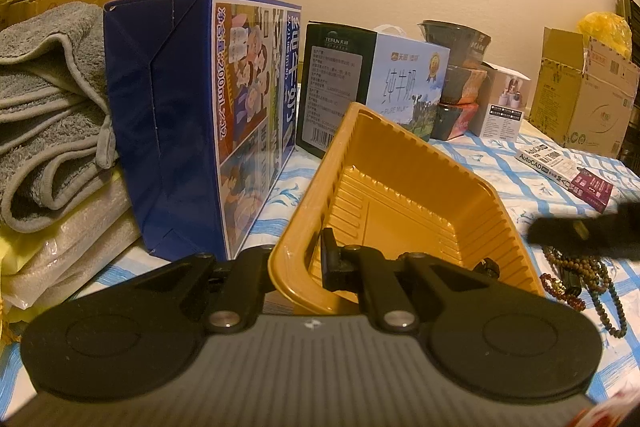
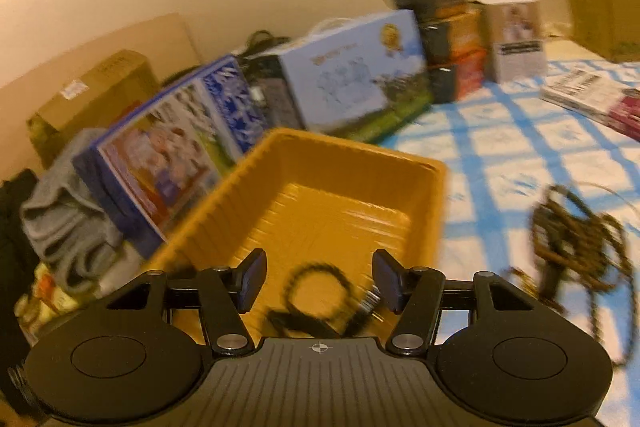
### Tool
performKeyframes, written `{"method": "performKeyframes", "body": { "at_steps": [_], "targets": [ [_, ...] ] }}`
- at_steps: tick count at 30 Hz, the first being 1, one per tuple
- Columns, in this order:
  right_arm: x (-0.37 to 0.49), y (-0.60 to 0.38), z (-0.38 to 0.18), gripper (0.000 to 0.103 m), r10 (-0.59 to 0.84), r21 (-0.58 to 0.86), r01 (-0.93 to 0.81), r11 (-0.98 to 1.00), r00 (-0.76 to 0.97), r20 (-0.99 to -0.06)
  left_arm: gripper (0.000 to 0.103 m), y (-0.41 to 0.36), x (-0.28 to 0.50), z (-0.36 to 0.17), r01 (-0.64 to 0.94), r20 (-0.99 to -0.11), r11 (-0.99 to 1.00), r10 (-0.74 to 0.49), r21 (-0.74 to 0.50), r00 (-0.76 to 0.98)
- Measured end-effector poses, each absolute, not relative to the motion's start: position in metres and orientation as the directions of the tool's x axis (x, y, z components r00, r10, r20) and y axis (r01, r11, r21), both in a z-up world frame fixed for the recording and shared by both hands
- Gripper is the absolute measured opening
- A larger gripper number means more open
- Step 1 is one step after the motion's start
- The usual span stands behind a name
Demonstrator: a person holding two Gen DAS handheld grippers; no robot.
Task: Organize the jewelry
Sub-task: 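Drop the bead bracelet into the orange tray by opening the right gripper, then pick a small pearl pendant from the pile with the right gripper, then carry the pearl pendant into the orange tray and open the right gripper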
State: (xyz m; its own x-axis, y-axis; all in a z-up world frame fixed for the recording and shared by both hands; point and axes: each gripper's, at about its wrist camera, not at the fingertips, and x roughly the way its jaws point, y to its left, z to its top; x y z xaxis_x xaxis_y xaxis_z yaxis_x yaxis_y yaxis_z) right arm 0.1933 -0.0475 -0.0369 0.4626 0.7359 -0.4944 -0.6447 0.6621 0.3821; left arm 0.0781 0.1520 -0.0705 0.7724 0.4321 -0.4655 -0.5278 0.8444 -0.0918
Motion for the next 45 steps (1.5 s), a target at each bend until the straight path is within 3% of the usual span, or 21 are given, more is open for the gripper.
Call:
{"method": "performKeyframes", "body": {
  "at_steps": [9,13,22,28,31,39,45],
  "targets": [
    [0.216,-0.106,-0.076,0.058,0.508,0.248,-0.473,0.845,0.568,-0.648,0.009,0.153,0.077,-0.070,-0.529,-0.465,0.844,0.433,-0.093,0.772],
    [0.229,-0.114,-0.091,0.045,0.479,0.224,-0.461,0.859,0.567,-0.670,0.009,0.153,0.077,-0.070,-0.531,-0.468,0.843,0.434,-0.092,0.770],
    [0.246,-0.091,-0.112,0.029,0.446,0.138,-0.507,0.851,0.559,-0.699,0.009,0.153,0.077,-0.070,-0.529,-0.467,0.844,0.433,-0.090,0.771],
    [0.252,-0.085,-0.120,0.027,0.422,0.102,-0.499,0.861,0.586,-0.691,0.009,0.153,0.077,-0.070,-0.529,-0.467,0.844,0.434,-0.089,0.771],
    [0.250,-0.082,-0.121,0.008,0.428,0.078,-0.527,0.847,0.587,-0.687,0.009,0.153,0.077,-0.070,-0.529,-0.467,0.844,0.434,-0.089,0.771],
    [0.236,-0.080,-0.105,0.008,0.437,0.052,-0.536,0.843,0.625,-0.647,0.009,0.153,0.077,-0.071,-0.528,-0.466,0.844,0.434,-0.088,0.771],
    [0.206,-0.066,-0.062,0.008,0.563,0.131,-0.609,0.782,0.603,-0.565,0.009,0.152,0.078,-0.071,-0.527,-0.465,0.845,0.433,-0.089,0.772]
  ]
}}
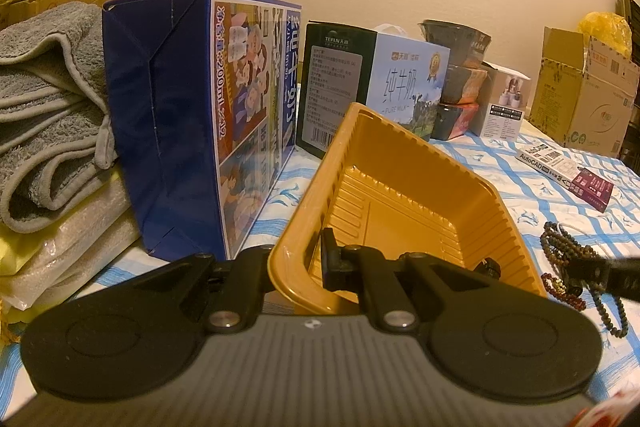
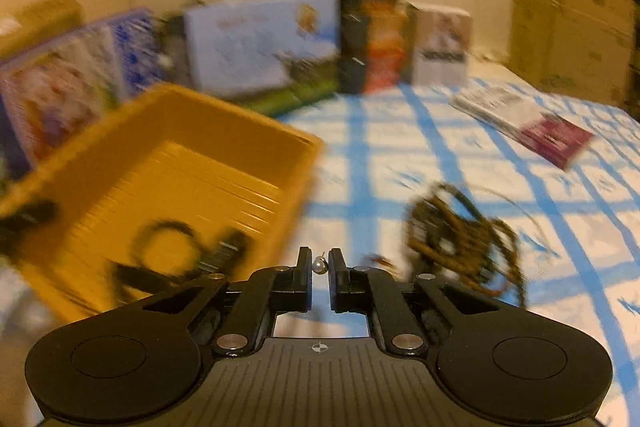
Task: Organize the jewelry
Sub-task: 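Carry the pearl pendant into the orange tray and open the right gripper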
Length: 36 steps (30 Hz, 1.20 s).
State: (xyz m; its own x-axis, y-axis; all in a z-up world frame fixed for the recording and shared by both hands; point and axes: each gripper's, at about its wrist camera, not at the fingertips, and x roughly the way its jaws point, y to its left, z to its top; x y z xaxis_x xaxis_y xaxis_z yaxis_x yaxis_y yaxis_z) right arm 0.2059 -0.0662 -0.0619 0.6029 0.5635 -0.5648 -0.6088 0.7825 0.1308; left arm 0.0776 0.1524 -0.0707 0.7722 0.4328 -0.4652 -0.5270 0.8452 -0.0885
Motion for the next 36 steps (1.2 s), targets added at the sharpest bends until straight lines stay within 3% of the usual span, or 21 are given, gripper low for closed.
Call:
{"method": "performKeyframes", "body": {
  "at_steps": [6,21,26,36],
  "targets": [
    [0.174,-0.024,-0.043,0.008,0.698,0.180,-0.736,0.653,0.491,-0.521,0.009,0.153,0.078,-0.071,-0.525,-0.466,0.846,0.430,-0.089,0.773],
    [0.171,0.028,-0.059,0.009,0.779,0.238,-0.807,0.540,0.373,-0.504,0.009,0.153,0.077,-0.072,-0.525,-0.465,0.846,0.428,-0.095,0.775],
    [0.170,0.016,-0.059,0.036,0.784,0.246,-0.803,0.543,0.380,-0.491,0.009,0.153,0.077,-0.072,-0.527,-0.470,0.844,0.427,-0.098,0.772],
    [0.172,-0.036,-0.059,0.041,0.730,0.234,-0.750,0.619,0.439,-0.524,0.009,0.153,0.077,-0.072,-0.529,-0.470,0.843,0.430,-0.095,0.770]
  ]
}}
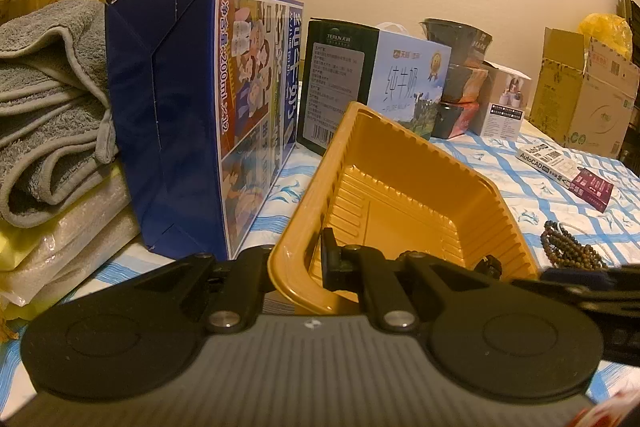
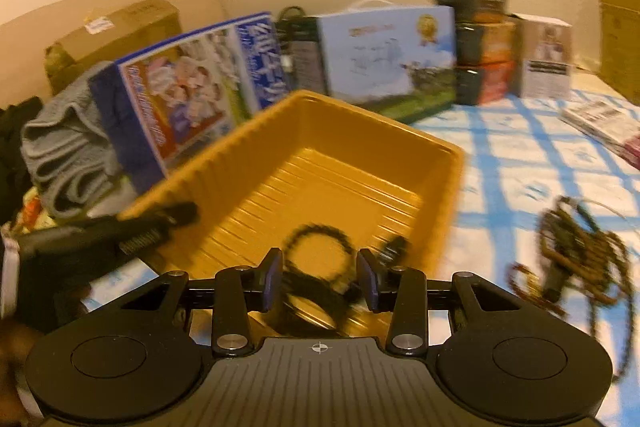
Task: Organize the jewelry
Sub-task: 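Carry the pearl pendant into the orange tray and open the right gripper, then grasp the red bead bracelet with gold charm using the right gripper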
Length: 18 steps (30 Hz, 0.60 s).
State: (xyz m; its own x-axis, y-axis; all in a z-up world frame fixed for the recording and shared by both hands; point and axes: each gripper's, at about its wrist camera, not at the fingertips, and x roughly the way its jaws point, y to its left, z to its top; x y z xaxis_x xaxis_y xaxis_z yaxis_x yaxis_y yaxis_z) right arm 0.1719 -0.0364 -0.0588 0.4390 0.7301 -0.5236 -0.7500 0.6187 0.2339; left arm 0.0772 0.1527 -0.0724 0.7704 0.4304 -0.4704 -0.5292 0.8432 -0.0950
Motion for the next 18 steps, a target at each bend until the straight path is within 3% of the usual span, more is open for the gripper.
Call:
{"method": "performKeyframes", "body": {
  "at_steps": [18],
  "targets": [
    [0.229,-0.124,-0.099,0.042,0.474,0.088,-0.561,0.823,0.593,-0.651,0.009,0.152,0.078,-0.073,-0.528,-0.470,0.846,0.436,-0.078,0.768]
  ]
}}
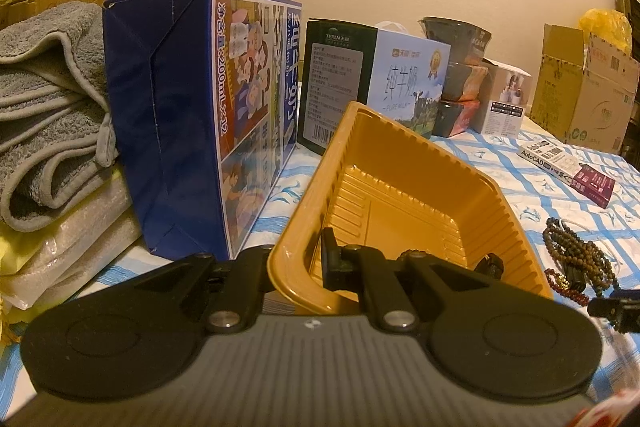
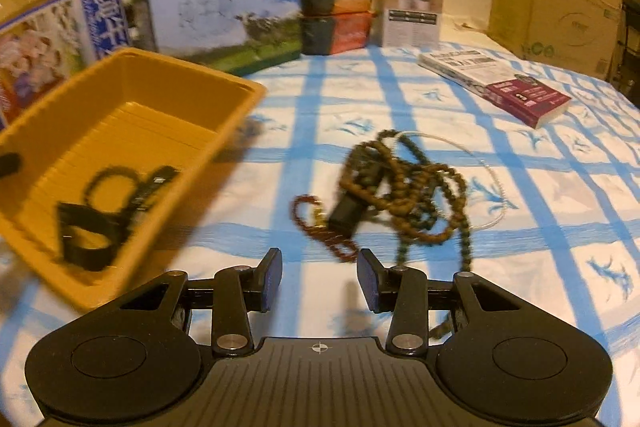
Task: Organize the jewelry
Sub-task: 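Grasp the red bead bracelet with gold charm using the right gripper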
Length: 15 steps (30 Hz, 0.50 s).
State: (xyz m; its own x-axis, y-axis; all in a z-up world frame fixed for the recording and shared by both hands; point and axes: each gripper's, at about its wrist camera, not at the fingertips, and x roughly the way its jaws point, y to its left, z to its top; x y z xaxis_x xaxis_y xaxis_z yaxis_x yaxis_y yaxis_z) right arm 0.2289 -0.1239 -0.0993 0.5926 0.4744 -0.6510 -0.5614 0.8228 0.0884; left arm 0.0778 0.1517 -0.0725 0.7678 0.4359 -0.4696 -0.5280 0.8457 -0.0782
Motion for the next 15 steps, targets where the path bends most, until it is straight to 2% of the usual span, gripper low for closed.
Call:
{"method": "performKeyframes", "body": {
  "at_steps": [10,15],
  "targets": [
    [0.263,-0.110,-0.117,0.042,0.463,0.056,-0.587,0.807,0.573,-0.677,0.009,0.151,0.078,-0.073,-0.526,-0.468,0.847,0.438,-0.071,0.768],
    [0.266,-0.109,-0.122,0.042,0.491,0.094,-0.604,0.791,0.537,-0.685,0.009,0.151,0.078,-0.073,-0.527,-0.469,0.847,0.437,-0.073,0.767]
  ]
}}
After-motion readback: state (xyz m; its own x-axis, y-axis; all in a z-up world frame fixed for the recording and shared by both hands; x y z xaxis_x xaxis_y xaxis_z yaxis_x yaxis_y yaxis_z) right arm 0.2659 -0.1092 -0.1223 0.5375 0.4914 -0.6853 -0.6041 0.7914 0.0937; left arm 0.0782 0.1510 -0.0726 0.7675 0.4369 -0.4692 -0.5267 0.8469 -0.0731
